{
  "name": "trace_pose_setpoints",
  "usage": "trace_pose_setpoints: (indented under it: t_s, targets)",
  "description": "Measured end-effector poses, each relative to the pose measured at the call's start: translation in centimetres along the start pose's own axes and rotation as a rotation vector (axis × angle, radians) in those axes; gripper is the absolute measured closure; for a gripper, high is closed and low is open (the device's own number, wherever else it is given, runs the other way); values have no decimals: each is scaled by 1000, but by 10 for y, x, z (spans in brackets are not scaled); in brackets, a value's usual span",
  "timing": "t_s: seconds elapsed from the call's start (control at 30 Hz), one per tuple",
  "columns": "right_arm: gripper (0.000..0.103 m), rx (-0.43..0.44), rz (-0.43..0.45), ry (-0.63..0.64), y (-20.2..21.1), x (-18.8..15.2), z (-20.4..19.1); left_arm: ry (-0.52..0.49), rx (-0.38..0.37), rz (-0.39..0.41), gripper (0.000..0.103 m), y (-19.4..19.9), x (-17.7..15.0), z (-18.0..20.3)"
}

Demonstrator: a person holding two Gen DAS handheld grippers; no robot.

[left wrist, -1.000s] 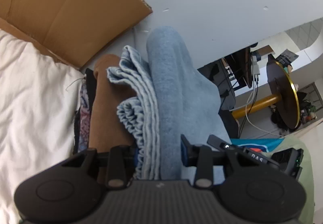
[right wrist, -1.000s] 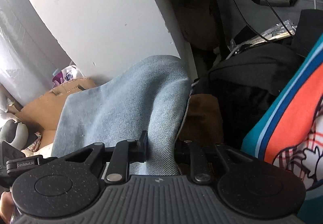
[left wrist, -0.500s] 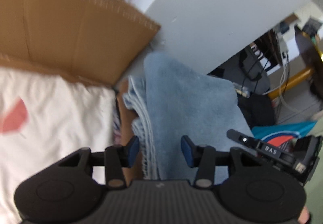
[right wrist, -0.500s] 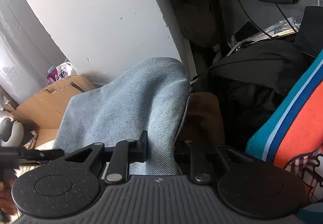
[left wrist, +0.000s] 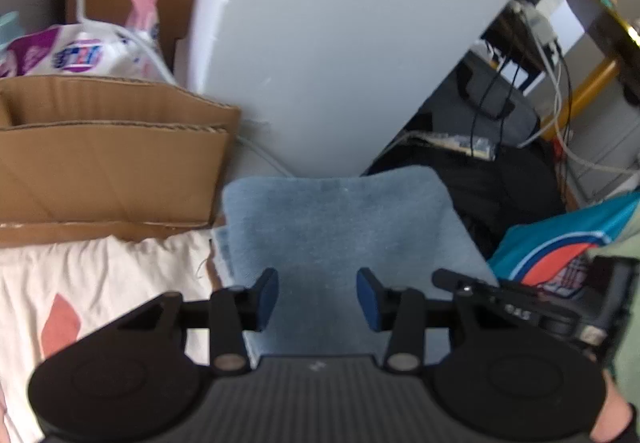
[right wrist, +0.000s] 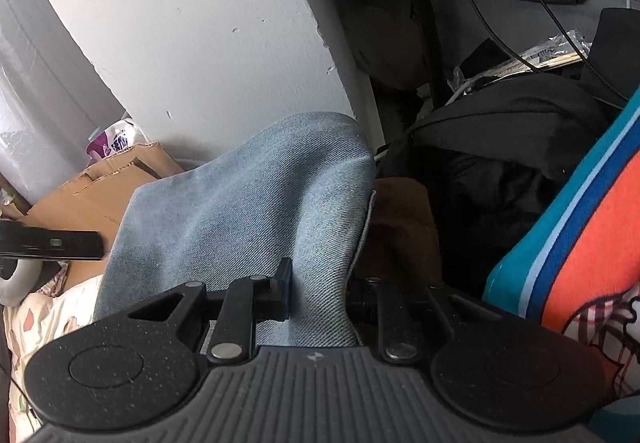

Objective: Fold clothes
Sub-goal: 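Lower the folded jeans onto the pile and open both grippers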

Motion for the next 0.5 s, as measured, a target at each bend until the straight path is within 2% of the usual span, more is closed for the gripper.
trace_pose_setpoints:
  t_s: [0.13, 0.3, 0.4, 0.5]
  targets:
    - [78, -2, -1, 7, -1, 0, 0, -70, 71, -3, 60, -22, -5, 2]
    - [66, -70, -6, 30, 1, -2, 6, -159, 161, -13, 59, -43, -14, -1]
    - [66, -157, -10, 61, 10, 0, 13, -171, 171, -10, 59, -47, -14, -1]
    - [67, -164, 19, 75, 23, 9, 15, -194, 171, -7, 58, -47, -13, 2]
Point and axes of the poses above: each gripper's, at about its wrist camera, not at the fingertips, and y roughly against the way its jaws point, z to its right, x to its top, the point moved 10 cm from there along -y, roughly the way its jaws point, and after that the axes turned 7 degrees about x, right-handed, at the moved point
